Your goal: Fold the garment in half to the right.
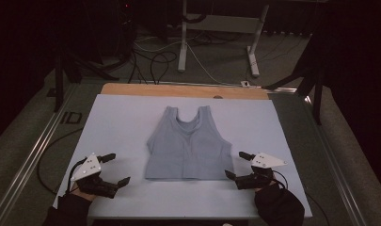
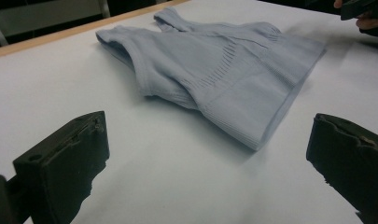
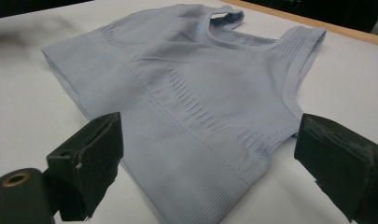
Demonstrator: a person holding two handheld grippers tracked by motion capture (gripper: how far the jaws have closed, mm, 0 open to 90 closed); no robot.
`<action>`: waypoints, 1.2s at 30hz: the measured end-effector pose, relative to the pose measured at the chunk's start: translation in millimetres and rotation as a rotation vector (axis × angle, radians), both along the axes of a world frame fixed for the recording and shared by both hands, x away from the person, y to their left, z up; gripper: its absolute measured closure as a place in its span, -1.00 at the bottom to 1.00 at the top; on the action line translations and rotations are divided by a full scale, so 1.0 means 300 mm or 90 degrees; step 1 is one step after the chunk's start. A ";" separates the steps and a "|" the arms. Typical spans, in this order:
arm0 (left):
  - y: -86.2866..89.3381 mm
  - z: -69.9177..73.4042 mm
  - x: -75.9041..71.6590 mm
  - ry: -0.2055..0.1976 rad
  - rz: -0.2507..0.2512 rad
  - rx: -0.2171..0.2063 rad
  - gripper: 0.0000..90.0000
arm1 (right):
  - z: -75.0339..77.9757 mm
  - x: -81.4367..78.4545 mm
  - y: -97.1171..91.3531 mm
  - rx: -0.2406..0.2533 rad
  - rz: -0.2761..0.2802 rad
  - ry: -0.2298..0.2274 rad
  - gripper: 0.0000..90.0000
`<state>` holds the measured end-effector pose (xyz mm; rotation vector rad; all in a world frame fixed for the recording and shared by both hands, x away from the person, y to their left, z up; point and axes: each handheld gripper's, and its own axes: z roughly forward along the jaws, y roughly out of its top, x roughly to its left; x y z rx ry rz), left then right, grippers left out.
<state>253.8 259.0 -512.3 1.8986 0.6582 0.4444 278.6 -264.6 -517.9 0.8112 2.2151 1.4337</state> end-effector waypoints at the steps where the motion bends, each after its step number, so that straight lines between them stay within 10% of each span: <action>1: 0.000 0.000 0.000 0.000 0.000 0.000 -0.99 | 0.000 0.000 0.000 0.000 0.000 0.000 -0.82; 24: -0.020 0.010 -0.003 0.023 -0.046 -0.008 -0.99 | 0.007 0.006 0.023 -0.009 0.024 0.020 -0.82; 36: -0.052 0.065 -0.001 0.024 -0.053 -0.003 -0.99 | 0.103 -0.005 0.048 0.012 0.040 0.015 -0.82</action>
